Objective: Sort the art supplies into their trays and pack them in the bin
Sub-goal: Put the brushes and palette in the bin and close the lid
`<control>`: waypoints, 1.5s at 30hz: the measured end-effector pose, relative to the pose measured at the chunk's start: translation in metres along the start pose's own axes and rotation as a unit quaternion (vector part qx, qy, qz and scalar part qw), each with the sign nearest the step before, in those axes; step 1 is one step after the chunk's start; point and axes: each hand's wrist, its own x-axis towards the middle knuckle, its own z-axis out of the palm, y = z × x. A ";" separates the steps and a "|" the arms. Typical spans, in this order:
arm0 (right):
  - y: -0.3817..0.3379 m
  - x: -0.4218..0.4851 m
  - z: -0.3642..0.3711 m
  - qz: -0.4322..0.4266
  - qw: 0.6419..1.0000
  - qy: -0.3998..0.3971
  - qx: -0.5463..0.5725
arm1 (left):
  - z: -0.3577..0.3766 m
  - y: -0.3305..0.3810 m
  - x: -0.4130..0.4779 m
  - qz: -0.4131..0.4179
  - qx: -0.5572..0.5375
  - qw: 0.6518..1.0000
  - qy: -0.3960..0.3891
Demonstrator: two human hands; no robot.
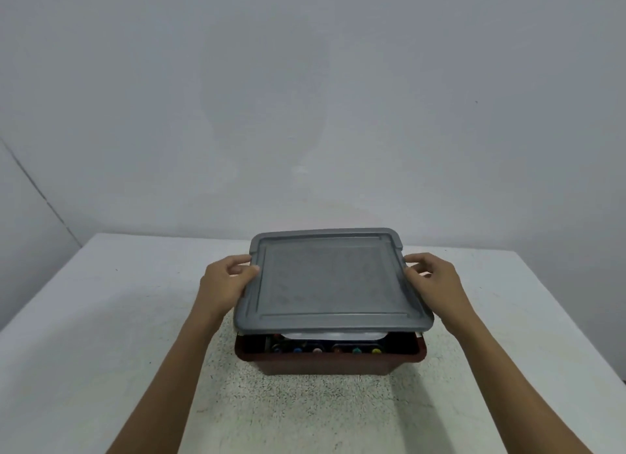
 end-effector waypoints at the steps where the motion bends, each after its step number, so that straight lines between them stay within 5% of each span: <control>1: 0.001 -0.002 0.002 -0.009 0.999 0.001 -0.033 | 0.001 -0.002 -0.001 0.006 0.037 0.999 0.000; 5: 0.008 -0.009 0.011 -0.040 0.990 0.010 -0.132 | 0.004 -0.010 -0.006 0.038 0.181 0.983 0.014; 19: 0.028 -0.035 0.023 -0.118 0.955 0.022 -0.272 | 0.014 -0.024 -0.024 0.103 0.357 0.927 0.039; 23: 0.031 -0.039 0.027 -0.122 0.947 0.039 -0.295 | 0.026 -0.017 -0.029 0.088 0.460 0.882 0.049; 31: 0.035 -0.046 0.029 -0.026 0.996 0.004 -0.085 | 0.057 -0.006 -0.042 0.183 0.504 0.841 -0.069; 36: 0.037 -0.052 0.032 -0.026 0.998 0.007 -0.065 | 0.098 0.004 -0.042 0.253 0.480 0.824 -0.167; 45: 0.039 -0.064 0.032 0.000 0.999 0.035 -0.003 | 0.156 0.015 -0.022 0.311 0.503 0.779 -0.208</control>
